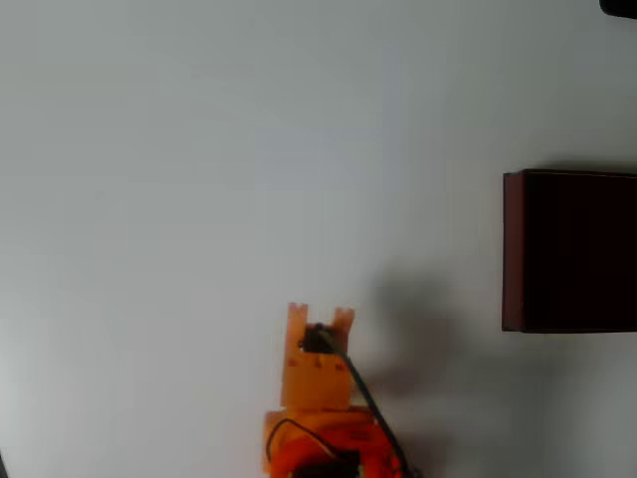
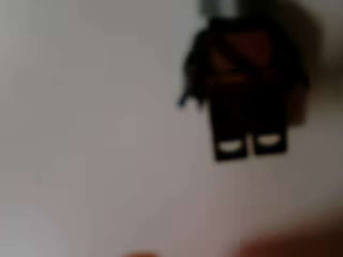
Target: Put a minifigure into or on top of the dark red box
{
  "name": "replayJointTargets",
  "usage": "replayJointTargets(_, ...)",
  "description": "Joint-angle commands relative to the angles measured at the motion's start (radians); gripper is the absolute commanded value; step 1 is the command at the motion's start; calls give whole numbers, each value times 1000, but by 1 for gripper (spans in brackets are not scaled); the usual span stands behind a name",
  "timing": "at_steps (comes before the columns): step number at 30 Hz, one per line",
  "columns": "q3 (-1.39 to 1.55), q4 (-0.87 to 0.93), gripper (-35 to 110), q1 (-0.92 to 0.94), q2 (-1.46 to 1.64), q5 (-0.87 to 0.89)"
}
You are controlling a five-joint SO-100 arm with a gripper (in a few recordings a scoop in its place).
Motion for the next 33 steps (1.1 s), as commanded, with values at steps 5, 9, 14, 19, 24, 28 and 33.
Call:
replayJointTargets(5, 60, -92, 23, -12, -14, 6)
replayJointTargets(9, 112, -149, 23, -18, 9, 5)
replayJointTargets(14, 158, -163, 23, -41, 51, 11)
replayJointTargets(19, 199, -170, 23, -60, 115, 9)
replayJointTargets(24, 204, -172, 23, -41, 118, -17)
replayJointTargets(28, 209, -170, 23, -9, 118, -48)
replayJointTargets(33, 212, -173, 23, 3, 98, -54)
